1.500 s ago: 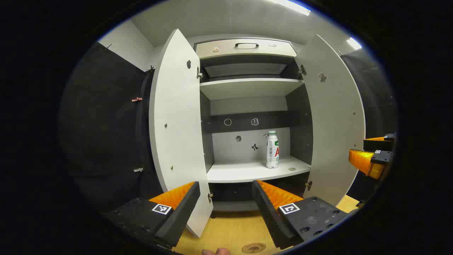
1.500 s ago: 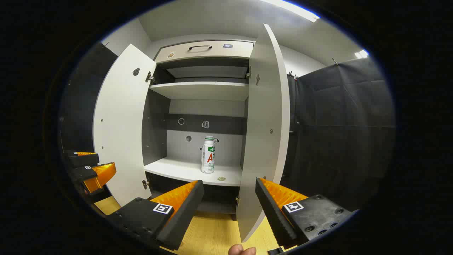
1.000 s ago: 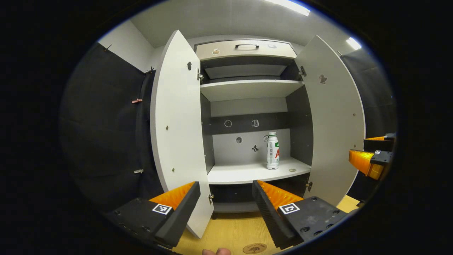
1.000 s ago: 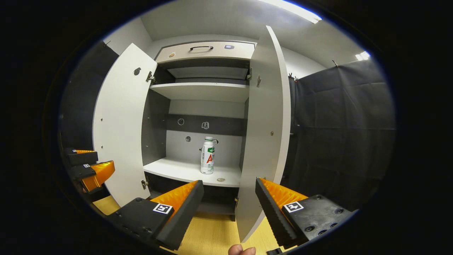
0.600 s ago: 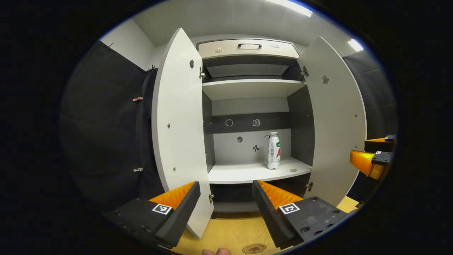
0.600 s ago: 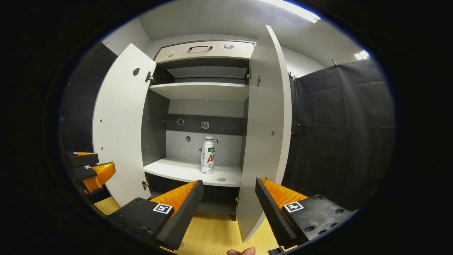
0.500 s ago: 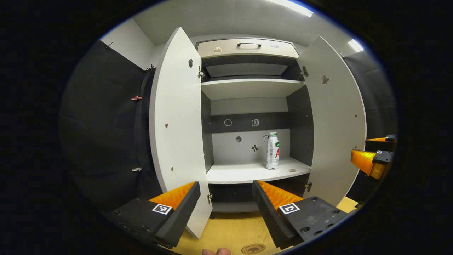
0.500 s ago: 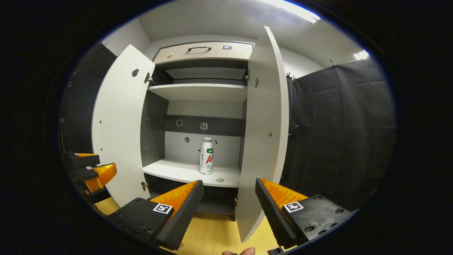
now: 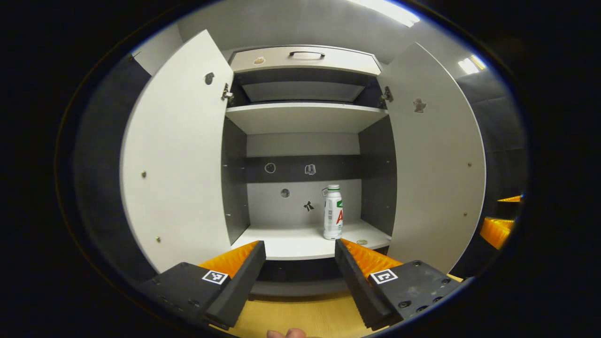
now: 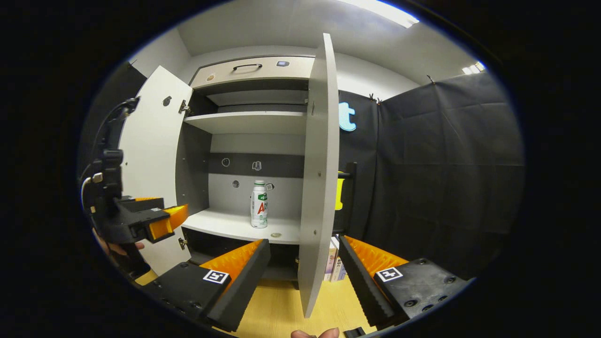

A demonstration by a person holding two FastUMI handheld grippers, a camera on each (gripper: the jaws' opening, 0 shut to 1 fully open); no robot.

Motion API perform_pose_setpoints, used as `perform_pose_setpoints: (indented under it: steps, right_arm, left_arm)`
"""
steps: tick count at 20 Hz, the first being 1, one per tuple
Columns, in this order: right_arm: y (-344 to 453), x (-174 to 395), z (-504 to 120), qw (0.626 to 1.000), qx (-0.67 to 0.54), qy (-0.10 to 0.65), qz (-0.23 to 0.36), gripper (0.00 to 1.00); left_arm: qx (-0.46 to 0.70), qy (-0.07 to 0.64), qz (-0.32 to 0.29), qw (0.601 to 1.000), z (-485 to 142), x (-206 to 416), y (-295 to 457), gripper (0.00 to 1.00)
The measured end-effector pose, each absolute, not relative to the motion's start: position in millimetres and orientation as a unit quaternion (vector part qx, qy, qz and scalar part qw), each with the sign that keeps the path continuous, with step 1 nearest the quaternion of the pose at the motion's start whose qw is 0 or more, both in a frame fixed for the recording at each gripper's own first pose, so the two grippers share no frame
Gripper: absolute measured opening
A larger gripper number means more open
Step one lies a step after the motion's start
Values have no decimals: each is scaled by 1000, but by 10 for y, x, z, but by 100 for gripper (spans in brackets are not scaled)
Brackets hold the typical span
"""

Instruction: Grasp the bottle in the cabinet with the left hand and place it on the coaster, then close the right door with the right hand and the left door with the left hand.

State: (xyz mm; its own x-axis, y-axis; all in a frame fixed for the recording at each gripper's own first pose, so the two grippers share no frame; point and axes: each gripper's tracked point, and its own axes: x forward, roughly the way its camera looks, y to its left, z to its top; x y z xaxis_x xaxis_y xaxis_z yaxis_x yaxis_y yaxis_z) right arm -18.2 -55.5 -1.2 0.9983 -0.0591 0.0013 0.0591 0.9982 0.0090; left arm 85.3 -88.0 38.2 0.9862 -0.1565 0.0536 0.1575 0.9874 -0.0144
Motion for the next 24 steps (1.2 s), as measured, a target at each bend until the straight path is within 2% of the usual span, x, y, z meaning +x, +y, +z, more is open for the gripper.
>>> perform_pose_setpoints:
  steps: [12, 24]
  right_arm:
    - [-1013, -16, -114, 999, 15, 11, -28, 98]
    - [-1231, -1, -183, 1000, 27, 8, -7, 97]
  left_arm:
    - [-24, -21, -139, 990, 540, 2368, -1955, 94]
    - [6, -1, -103, 995, 362, 3597, -2195, 94]
